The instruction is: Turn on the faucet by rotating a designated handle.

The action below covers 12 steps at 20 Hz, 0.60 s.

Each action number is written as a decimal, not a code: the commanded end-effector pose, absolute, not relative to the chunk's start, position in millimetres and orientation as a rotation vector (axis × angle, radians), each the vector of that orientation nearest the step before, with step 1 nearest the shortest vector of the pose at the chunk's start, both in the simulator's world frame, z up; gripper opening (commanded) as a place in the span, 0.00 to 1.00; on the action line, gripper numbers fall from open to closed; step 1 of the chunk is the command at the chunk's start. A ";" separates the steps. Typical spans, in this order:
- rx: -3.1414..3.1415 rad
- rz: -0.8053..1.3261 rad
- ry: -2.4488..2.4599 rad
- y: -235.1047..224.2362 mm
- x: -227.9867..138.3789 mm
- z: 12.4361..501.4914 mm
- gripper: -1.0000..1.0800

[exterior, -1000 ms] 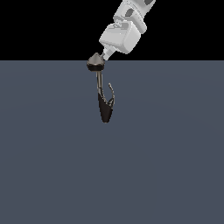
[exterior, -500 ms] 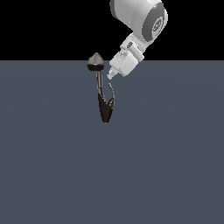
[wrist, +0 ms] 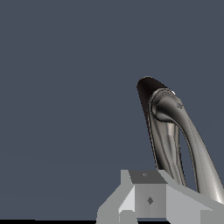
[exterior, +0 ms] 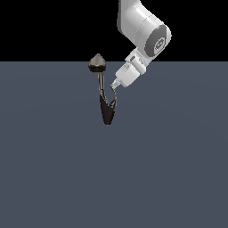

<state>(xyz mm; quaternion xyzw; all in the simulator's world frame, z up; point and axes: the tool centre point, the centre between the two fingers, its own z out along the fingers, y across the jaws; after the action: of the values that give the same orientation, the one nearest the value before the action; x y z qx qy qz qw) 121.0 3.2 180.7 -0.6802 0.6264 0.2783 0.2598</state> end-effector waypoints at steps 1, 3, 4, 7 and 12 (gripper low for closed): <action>-1.830 0.758 1.706 2.7 122.6 177.7 0.00; -1.829 0.758 1.706 2.6 122.7 177.5 0.00; -1.829 0.758 1.706 2.6 122.7 177.5 0.00; -1.830 0.758 1.706 3.0 120.3 177.9 0.00; -1.830 0.758 1.706 5.0 109.0 180.5 0.00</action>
<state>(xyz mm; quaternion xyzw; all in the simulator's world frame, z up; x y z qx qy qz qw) 112.4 4.4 179.6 -0.6758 0.6300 0.2801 0.2606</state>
